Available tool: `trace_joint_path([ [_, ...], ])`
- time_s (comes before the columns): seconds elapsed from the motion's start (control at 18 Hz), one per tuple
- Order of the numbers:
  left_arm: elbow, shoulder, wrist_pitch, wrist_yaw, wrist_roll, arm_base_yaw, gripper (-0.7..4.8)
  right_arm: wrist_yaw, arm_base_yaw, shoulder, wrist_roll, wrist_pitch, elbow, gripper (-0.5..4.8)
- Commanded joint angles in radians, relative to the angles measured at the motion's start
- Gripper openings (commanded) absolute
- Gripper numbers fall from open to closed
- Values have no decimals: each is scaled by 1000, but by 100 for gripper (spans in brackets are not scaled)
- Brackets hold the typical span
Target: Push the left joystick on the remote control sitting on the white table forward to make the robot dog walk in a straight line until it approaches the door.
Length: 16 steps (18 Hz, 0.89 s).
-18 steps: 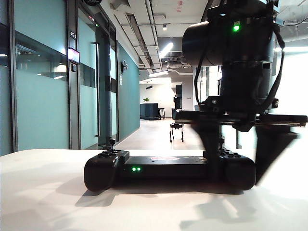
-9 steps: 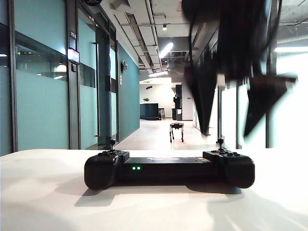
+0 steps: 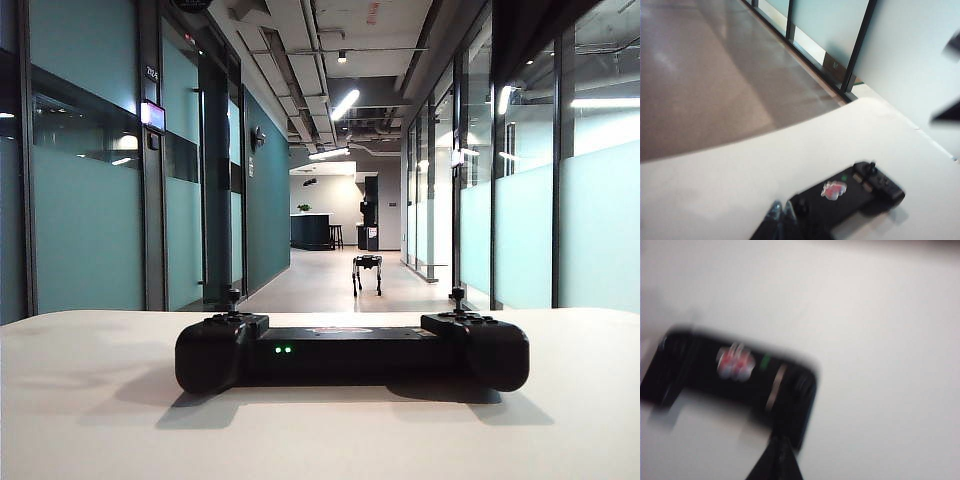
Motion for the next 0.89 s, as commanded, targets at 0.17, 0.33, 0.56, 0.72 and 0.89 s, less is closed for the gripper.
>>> trace_joint_path([
  [0.17, -155, -106, 113, -109, 1, 0, -5, 35, 7, -167, -182, 394, -180, -7],
  [0.33, -299, -165, 286, -131, 2, 0, -5, 37, 7, -226, -197, 516, -287, -5],
  [0.56, -445, -187, 465, -138, 50, 0, -5, 35, 6, -214, -197, 505, -294, -5],
  [0.72, -516, -187, 579, -151, 45, 0, -5, 35, 6, -214, -197, 505, -294, -5],
  [0.89, -520, -193, 604, -215, 45, 0, -5, 35, 6, -214, -197, 505, -294, -5],
])
